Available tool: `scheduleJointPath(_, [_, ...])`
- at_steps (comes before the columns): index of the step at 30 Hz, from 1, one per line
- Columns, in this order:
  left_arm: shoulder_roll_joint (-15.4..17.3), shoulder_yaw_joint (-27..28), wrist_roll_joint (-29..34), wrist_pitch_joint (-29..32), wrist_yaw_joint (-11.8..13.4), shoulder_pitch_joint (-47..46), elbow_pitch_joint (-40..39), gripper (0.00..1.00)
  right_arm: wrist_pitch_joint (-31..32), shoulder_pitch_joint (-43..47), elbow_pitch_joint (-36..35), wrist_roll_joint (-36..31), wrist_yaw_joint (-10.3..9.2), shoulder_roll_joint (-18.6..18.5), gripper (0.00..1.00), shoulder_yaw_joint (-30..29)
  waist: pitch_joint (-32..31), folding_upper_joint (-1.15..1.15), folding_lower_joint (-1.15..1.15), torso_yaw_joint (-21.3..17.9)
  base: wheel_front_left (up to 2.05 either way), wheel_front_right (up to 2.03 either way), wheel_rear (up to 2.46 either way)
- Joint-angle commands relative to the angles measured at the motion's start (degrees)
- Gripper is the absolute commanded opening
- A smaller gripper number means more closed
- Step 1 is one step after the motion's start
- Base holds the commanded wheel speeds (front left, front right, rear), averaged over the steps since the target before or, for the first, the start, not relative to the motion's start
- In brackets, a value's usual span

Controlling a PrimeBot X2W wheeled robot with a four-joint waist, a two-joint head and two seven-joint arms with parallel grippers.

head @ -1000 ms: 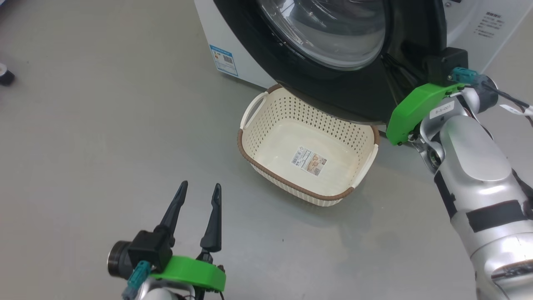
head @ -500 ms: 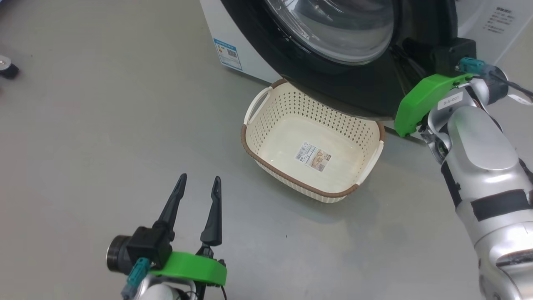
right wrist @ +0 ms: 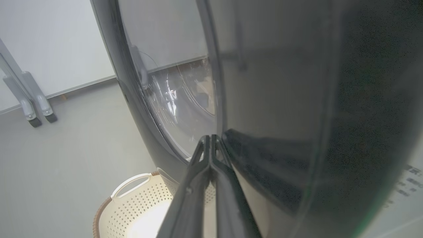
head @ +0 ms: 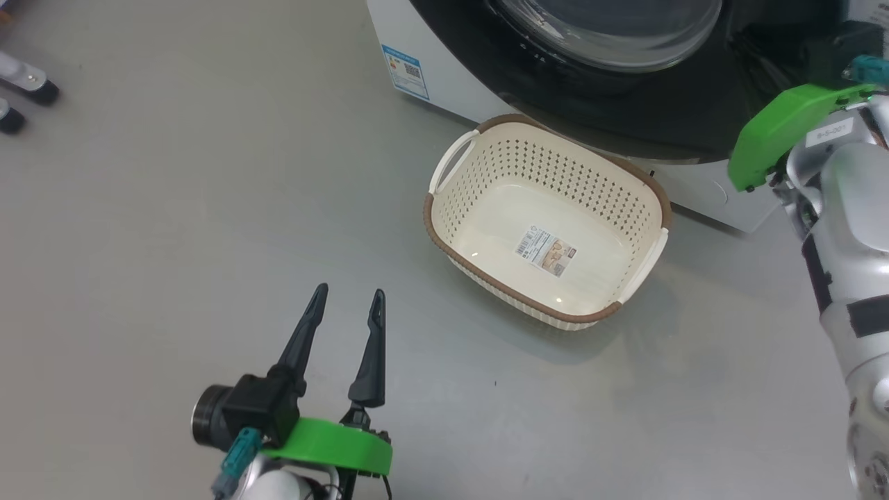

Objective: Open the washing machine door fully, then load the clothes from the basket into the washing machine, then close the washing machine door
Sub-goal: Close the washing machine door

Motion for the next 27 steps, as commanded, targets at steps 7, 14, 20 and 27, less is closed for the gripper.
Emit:
scheduleJointPath(7, [0.3, 0.4, -0.9, -0.5, 0.4, -2.4, -1.8, 1.0, -0.8, -5.9, 0.8, -2.2, -0.01, -2.3, 0.0, -2.6, 1.0, 0.0, 0.0, 1.6, 0.0, 0.0, 0.0])
scheduleJointPath(14, [0.3, -0.4, -1.2, -0.5, 0.7, -2.5, -1.6, 1.0, -1.9, -8.1, 2.5, -4.7, -0.01, -4.3, 0.0, -7.7, 1.0, 0.0, 0.0, 3.0, 0.0, 0.0, 0.0])
scheduleJointPath(20, [0.3, -0.2, -1.3, -0.5, 1.0, -2.3, -1.7, 1.0, -2.5, -8.2, 3.7, -6.9, -0.01, -4.4, 0.0, -10.2, 0.6, 0.0, 0.0, 3.2, 0.0, 0.0, 0.0])
scheduleJointPath(27, [0.3, 0.3, -1.4, -0.5, 1.5, -1.8, -1.8, 1.0, -3.1, -7.0, 4.9, -8.1, -0.01, -2.1, 0.0, -10.3, 0.1, 0.0, 0.0, 2.5, 0.0, 0.0, 0.0])
